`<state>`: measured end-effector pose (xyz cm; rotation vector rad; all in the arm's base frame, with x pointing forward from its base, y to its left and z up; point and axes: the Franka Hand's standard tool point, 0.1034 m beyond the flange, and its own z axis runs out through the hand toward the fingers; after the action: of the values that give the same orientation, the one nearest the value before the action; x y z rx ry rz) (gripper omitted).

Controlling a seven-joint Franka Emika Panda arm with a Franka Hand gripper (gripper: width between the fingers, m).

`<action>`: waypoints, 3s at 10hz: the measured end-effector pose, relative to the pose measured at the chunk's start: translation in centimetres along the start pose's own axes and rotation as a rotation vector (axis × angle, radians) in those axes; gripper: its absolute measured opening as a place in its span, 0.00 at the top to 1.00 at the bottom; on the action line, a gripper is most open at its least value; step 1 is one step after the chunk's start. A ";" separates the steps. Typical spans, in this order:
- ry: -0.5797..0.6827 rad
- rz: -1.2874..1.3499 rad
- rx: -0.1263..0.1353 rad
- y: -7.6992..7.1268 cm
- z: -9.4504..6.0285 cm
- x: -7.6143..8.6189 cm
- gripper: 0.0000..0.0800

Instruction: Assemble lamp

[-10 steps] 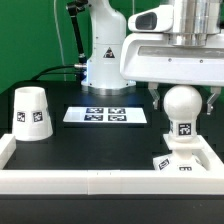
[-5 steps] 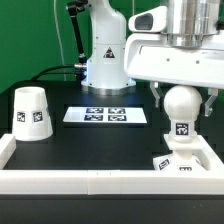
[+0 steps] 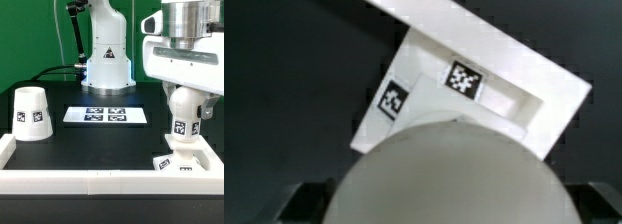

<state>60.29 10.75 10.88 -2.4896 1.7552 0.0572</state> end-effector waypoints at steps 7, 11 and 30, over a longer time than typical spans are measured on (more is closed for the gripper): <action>-0.048 0.170 0.017 -0.2 0.1 -0.2 0.13; -0.036 -0.204 0.038 -0.7 -0.2 -0.8 0.13; 0.121 -1.905 -0.026 -1.4 -0.5 1.0 0.13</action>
Offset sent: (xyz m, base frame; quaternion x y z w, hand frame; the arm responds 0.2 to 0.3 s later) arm 0.0000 0.0000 0.0000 0.0000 0.0000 0.1296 0.9916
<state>61.90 10.20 11.41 -2.9517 -1.0328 -0.1997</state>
